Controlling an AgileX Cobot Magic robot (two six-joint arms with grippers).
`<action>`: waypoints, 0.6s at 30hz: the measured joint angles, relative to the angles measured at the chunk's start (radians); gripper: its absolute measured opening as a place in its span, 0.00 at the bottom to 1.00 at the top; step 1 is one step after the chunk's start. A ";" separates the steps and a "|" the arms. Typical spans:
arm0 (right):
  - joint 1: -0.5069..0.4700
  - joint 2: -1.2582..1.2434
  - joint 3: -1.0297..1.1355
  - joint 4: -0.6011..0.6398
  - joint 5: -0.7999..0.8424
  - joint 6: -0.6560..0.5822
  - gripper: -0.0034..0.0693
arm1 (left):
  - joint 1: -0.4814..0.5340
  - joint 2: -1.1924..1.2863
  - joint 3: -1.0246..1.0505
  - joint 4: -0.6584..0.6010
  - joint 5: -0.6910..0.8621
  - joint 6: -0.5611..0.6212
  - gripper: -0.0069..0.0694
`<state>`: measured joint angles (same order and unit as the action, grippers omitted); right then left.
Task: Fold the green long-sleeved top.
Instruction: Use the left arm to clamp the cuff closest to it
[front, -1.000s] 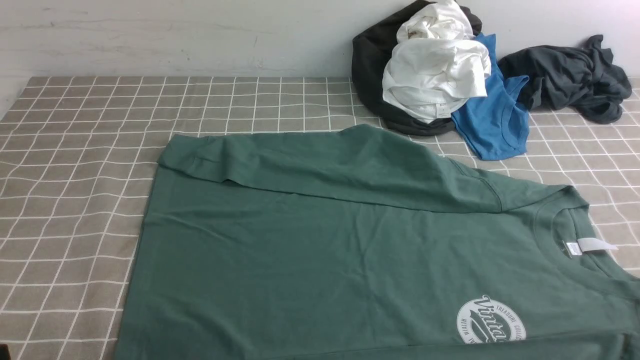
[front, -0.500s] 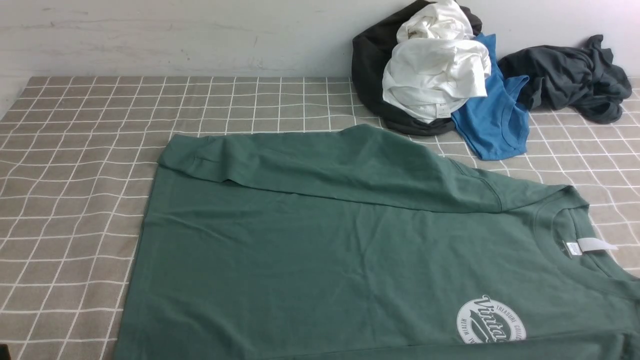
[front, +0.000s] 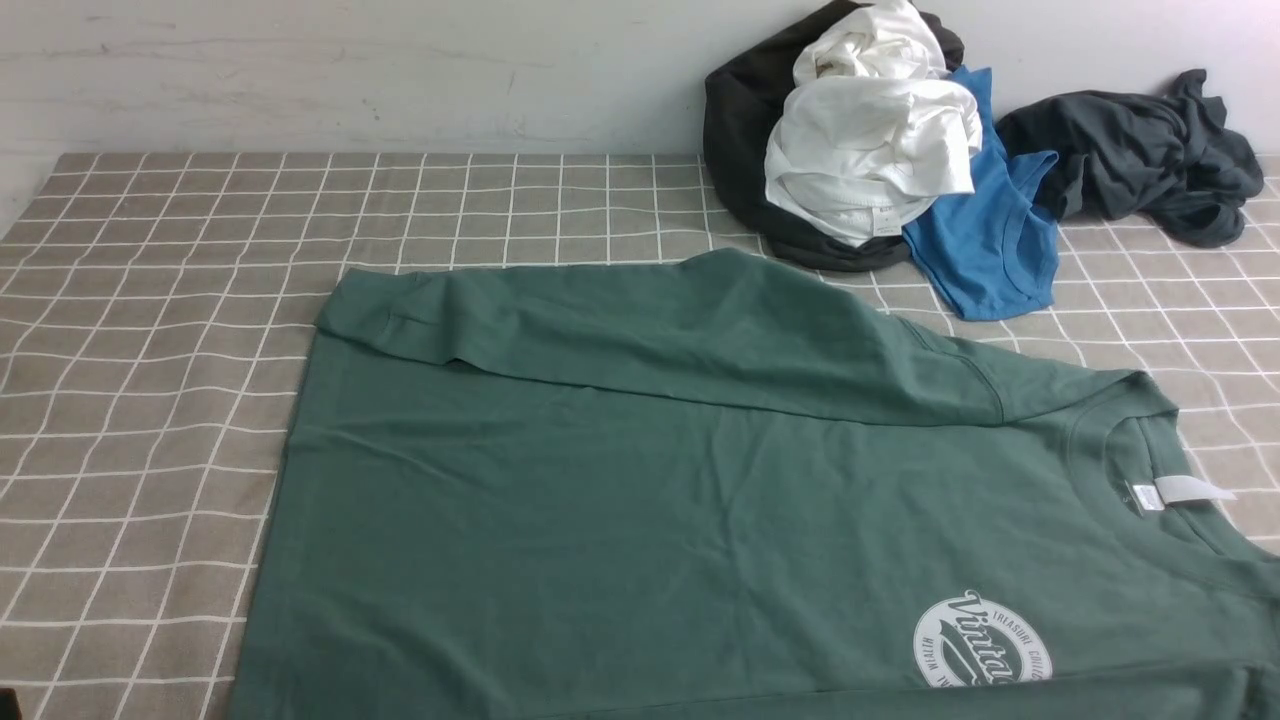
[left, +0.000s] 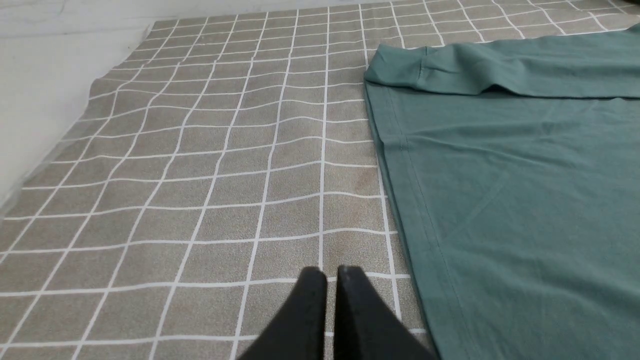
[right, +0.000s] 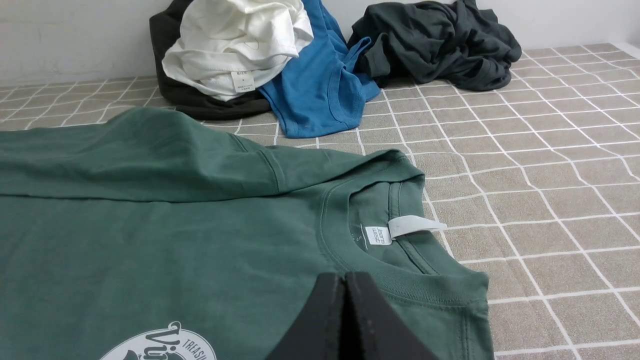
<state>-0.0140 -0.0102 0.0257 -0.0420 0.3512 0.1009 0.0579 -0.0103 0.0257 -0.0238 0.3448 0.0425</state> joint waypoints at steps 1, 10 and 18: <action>0.000 0.000 0.000 0.000 0.000 0.000 0.03 | 0.000 0.000 0.000 0.000 0.000 0.000 0.11; 0.000 0.000 0.000 0.035 0.002 0.001 0.03 | 0.000 0.000 0.000 0.000 0.000 0.000 0.11; 0.000 0.000 -0.001 0.080 0.005 0.001 0.03 | 0.000 0.000 0.000 -0.026 0.000 -0.008 0.11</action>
<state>-0.0140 -0.0102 0.0248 0.0383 0.3565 0.1018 0.0579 -0.0103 0.0257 -0.0502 0.3448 0.0346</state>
